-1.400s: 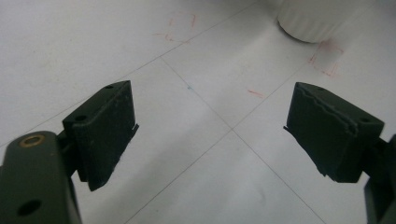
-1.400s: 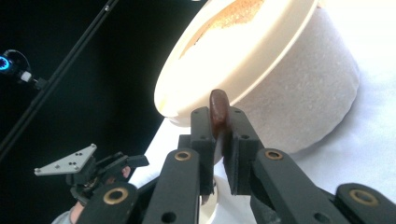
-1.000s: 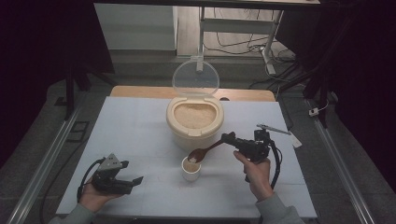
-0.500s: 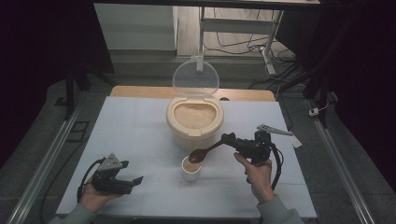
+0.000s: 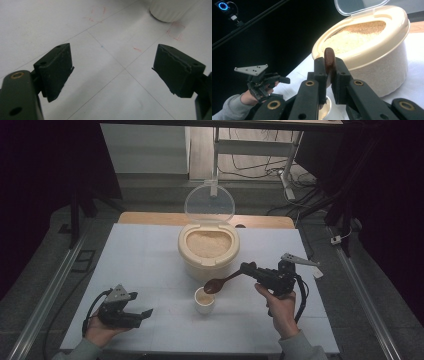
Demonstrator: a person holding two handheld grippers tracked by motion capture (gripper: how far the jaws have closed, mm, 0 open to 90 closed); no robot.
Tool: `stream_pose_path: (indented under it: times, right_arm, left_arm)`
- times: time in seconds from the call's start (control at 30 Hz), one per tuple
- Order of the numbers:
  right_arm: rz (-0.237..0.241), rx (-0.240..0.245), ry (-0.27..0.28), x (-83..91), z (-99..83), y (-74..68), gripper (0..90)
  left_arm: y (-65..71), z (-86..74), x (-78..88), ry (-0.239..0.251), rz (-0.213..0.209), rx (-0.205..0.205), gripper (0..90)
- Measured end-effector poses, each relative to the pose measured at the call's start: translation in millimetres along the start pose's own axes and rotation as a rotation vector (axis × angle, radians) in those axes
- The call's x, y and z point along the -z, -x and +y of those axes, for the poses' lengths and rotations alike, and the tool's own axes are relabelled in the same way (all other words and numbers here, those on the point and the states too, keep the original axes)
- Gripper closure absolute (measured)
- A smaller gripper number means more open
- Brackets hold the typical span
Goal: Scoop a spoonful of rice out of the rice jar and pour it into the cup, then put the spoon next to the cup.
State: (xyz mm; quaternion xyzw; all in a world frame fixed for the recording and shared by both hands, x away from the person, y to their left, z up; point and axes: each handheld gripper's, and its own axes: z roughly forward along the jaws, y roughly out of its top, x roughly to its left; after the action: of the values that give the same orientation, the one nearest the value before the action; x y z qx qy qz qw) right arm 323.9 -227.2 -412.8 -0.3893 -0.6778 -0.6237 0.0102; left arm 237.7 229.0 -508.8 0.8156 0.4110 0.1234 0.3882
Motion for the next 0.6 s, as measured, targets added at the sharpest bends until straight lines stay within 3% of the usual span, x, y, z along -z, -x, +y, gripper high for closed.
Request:
stream_pose_path:
  times: [0.4, 0.6]
  right_arm:
    - [0.005, 0.108, 0.000, 17.7, 7.5, -4.5, 83.2]
    - [-0.006, 0.160, -0.038, 33.0, 14.7, -4.0, 83.2]
  left_arm:
    - [-0.6, -0.2, 1.0, 0.002, 0.002, -0.001, 15.7]
    - [-0.4, 0.0, 0.5, 0.001, -0.001, 0.001, 15.7]
